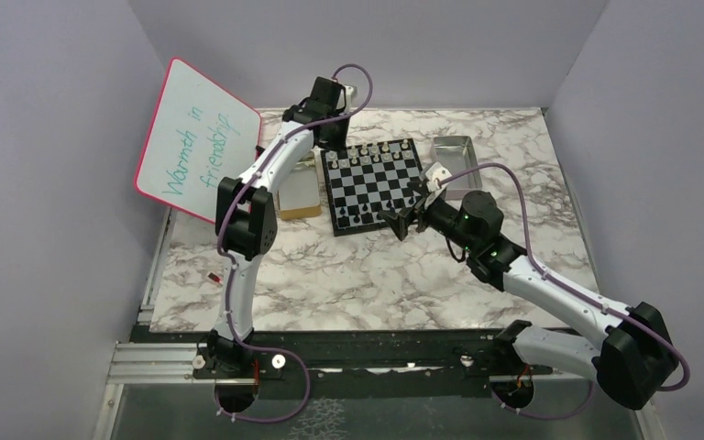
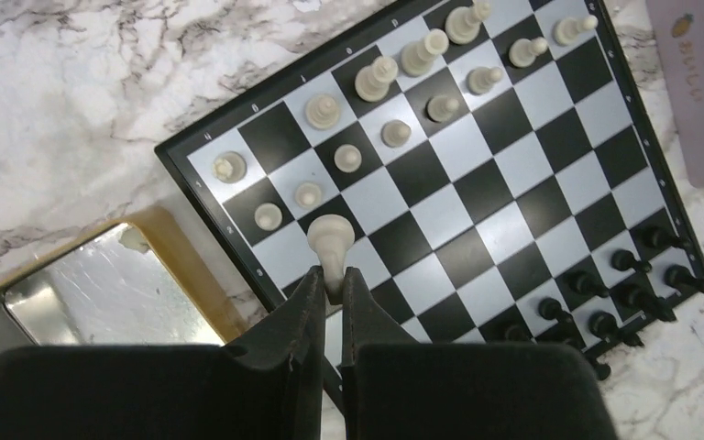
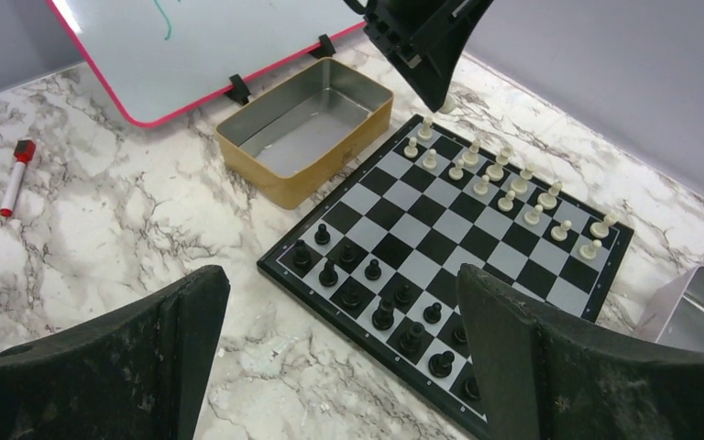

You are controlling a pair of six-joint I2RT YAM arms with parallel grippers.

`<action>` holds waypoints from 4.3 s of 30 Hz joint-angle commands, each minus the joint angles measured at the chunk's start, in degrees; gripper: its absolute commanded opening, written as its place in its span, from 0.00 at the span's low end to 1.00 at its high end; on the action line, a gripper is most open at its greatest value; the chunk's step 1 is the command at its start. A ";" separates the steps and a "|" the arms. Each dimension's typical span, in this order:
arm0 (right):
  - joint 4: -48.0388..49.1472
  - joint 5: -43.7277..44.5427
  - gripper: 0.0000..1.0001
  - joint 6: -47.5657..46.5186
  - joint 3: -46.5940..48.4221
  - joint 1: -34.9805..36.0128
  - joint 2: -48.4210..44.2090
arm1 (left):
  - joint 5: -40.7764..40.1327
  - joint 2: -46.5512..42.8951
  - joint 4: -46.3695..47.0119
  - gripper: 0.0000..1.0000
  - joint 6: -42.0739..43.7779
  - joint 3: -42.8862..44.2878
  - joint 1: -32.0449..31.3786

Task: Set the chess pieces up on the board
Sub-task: Place the chess piece on the chessboard, then pick up the chess piece from the chessboard, then place the chess piece on the chessboard.

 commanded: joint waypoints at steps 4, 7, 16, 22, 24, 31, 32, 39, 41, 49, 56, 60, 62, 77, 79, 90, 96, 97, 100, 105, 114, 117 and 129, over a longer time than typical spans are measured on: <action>-4.29 2.47 1.00 1.15 -1.19 0.32 -1.39 | -2.92 7.28 -8.46 0.04 2.81 11.72 0.05; -4.02 3.71 1.00 1.79 -1.23 0.32 0.17 | 0.35 4.84 -8.60 0.04 2.29 7.31 -0.27; -4.36 3.10 1.00 2.90 0.10 0.34 3.58 | 2.45 -4.79 -9.63 0.08 4.18 -9.20 -2.27; -4.01 1.84 1.00 4.32 0.05 0.34 3.48 | 1.44 -2.55 -12.07 0.10 5.20 -8.31 -2.67; -4.13 1.76 1.00 4.50 -0.13 0.36 3.00 | 1.10 -1.10 -12.58 0.10 5.39 -6.77 -2.76; -5.02 2.72 1.00 3.80 -0.76 0.32 0.55 | 0.03 2.70 -13.37 0.12 5.49 -2.42 -2.94; -5.14 2.80 1.00 3.64 -0.75 0.32 0.33 | 0.03 3.08 -13.42 0.13 5.49 -2.09 -3.02; -5.05 2.72 1.00 3.34 -0.89 0.33 -0.22 | -0.61 5.48 -13.67 0.14 5.33 -0.80 -3.25; -5.04 2.71 1.00 3.27 -0.88 0.38 -0.20 | -0.89 5.82 -13.76 0.15 5.38 -0.49 -3.28; -4.81 2.86 1.00 2.68 -1.43 0.32 -0.33 | -1.96 5.74 -14.04 0.28 4.99 0.43 -3.46; -4.40 2.65 1.00 2.56 -1.75 0.32 -0.30 | -3.47 5.51 -13.72 0.28 4.35 0.72 -3.99; -4.45 2.76 1.00 2.38 -1.98 0.36 -0.38 | -4.31 5.40 -13.03 0.26 4.01 0.61 -4.32; -4.50 2.76 1.00 2.31 -1.98 0.32 -0.42 | -4.30 5.29 -12.67 0.23 4.01 0.39 -4.50; -4.39 2.40 1.00 2.20 -2.19 0.32 -0.30 | -5.75 3.27 -11.70 0.05 3.53 0.19 -5.14; -4.33 2.40 1.00 2.20 -2.27 0.35 -0.23 | -4.86 2.67 -11.19 0.05 3.45 0.29 -5.14; -4.61 2.11 1.00 1.44 -2.72 0.32 -0.83 | -6.88 4.09 -11.43 0.05 4.31 7.43 -4.28; -5.65 3.01 1.00 0.65 -2.71 0.36 -1.64 | -7.11 6.06 -11.54 0.05 4.26 13.85 -3.00; -5.71 3.11 1.00 0.62 -2.73 0.33 -1.76 | -7.11 6.46 -11.51 0.04 4.34 14.80 -2.87; -6.16 3.17 1.00 0.70 -2.56 0.32 -1.98 | -8.52 7.82 -11.49 0.04 4.84 17.49 -2.53; -6.99 3.50 1.00 0.23 -2.15 0.37 -2.44 | -9.42 10.86 -11.43 0.04 5.51 21.09 -1.92; -7.54 3.90 1.00 0.18 -1.93 0.32 -2.97 | -11.08 14.54 -8.50 0.04 6.28 21.51 -1.55; -7.67 3.85 1.00 0.26 -1.85 0.34 -2.88 | -11.24 15.79 -8.03 0.04 6.28 21.88 -1.37; -7.84 4.17 1.00 0.00 -1.61 0.40 -2.62 | -11.25 17.74 -5.52 0.04 6.28 21.71 -1.01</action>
